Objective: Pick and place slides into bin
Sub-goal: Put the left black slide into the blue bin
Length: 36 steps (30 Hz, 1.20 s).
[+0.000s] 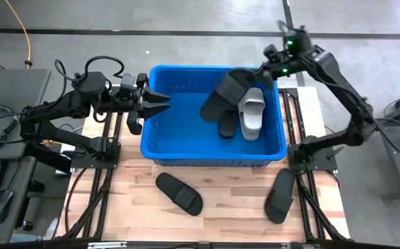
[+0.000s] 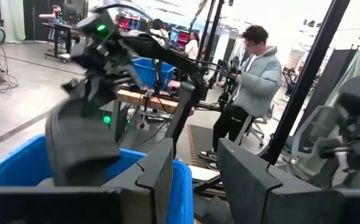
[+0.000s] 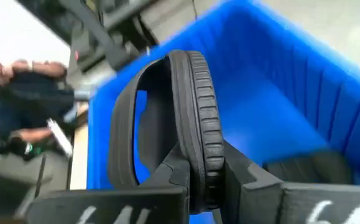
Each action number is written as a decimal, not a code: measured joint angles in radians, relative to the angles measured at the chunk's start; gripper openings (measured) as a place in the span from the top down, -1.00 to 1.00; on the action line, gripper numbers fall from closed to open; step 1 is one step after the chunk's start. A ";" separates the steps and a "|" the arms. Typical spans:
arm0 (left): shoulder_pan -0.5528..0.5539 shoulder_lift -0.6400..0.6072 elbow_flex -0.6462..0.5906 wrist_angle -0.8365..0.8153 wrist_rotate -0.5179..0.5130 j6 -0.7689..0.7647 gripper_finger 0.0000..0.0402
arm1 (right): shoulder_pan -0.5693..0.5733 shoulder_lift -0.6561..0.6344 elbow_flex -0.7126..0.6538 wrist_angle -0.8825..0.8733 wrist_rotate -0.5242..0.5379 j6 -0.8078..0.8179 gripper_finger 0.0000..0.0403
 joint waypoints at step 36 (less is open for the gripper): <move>0.000 0.000 0.000 -0.075 0.001 -0.011 0.42 | -0.037 0.646 0.505 -0.643 0.047 -0.549 0.92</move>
